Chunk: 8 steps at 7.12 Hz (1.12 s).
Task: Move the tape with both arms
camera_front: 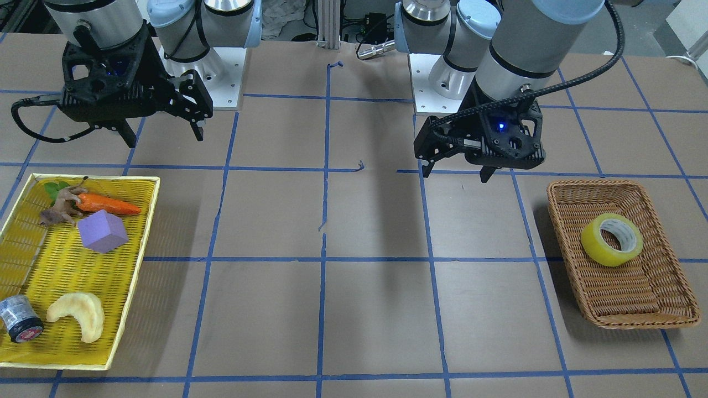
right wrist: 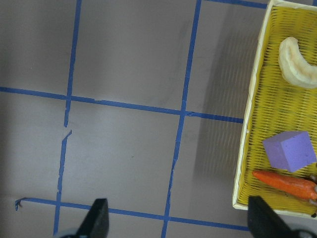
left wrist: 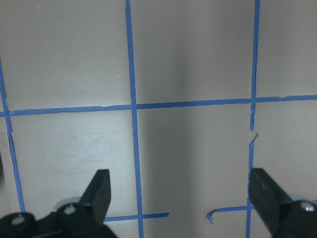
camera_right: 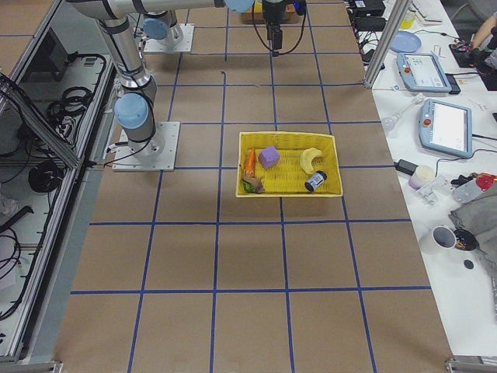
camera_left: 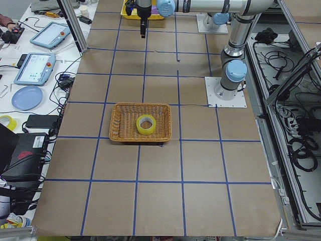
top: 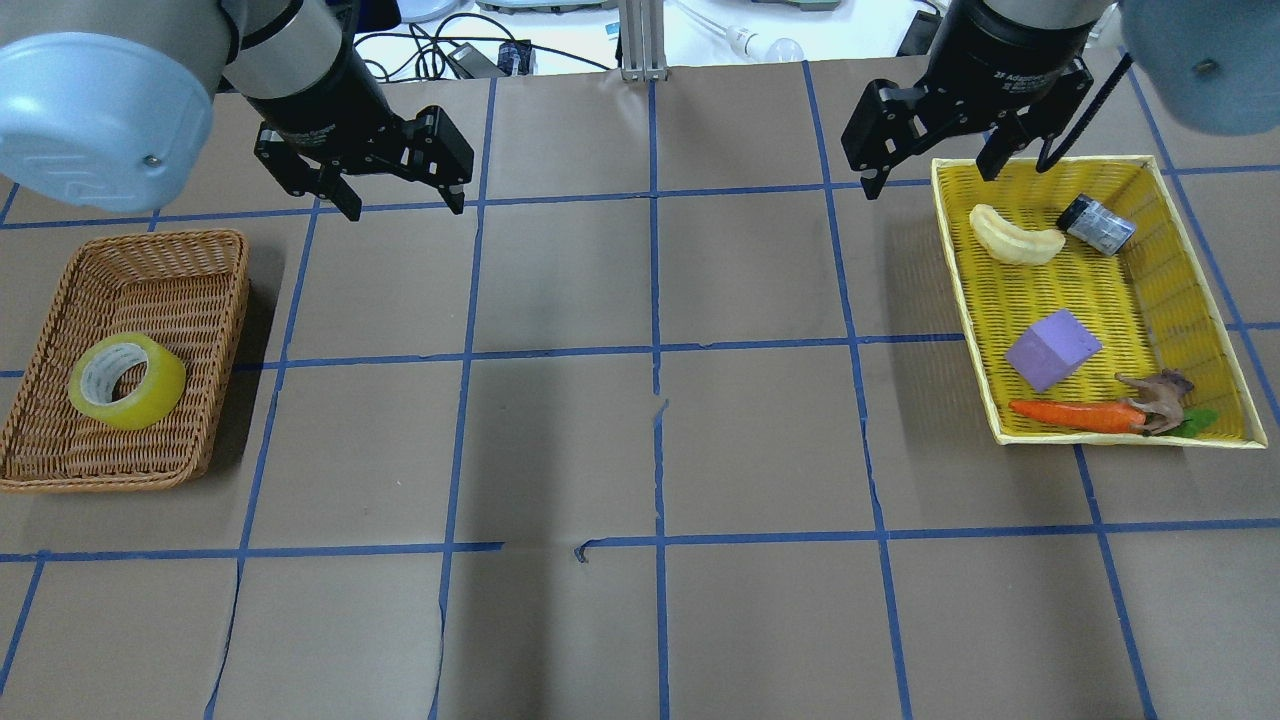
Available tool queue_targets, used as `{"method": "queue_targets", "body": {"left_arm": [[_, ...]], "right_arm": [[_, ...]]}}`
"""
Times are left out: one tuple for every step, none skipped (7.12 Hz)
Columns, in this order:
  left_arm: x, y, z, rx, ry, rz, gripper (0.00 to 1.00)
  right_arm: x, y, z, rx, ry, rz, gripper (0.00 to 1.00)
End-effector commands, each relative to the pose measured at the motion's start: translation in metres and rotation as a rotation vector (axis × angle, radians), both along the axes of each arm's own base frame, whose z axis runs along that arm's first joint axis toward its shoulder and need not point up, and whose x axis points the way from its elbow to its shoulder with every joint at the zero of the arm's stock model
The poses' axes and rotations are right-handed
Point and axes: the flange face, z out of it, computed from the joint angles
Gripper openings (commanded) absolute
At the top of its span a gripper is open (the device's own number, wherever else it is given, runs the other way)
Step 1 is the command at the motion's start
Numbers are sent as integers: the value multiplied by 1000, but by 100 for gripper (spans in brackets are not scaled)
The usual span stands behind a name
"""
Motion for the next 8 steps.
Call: {"method": "queue_targets", "body": {"left_arm": [[4, 5, 6, 11, -4, -14, 100], [4, 10, 6, 26, -4, -15, 100], [11, 11, 4, 35, -56, -30, 100], [19, 11, 1, 59, -81, -33, 100], [22, 11, 0, 62, -73, -28, 100], [23, 11, -1, 65, -75, -27, 100], [23, 12, -8, 79, -81, -27, 100], [22, 13, -10, 82, -81, -29, 100]], "right_arm": [[1, 1, -1, 5, 0, 1, 100], [1, 1, -1, 5, 0, 1, 100], [1, 1, -1, 5, 1, 0, 100], [1, 1, -1, 5, 0, 0, 100], [0, 1, 0, 5, 3, 0, 100], [0, 1, 0, 5, 3, 0, 100], [0, 1, 0, 5, 3, 0, 100], [1, 1, 0, 5, -2, 0, 100]]}}
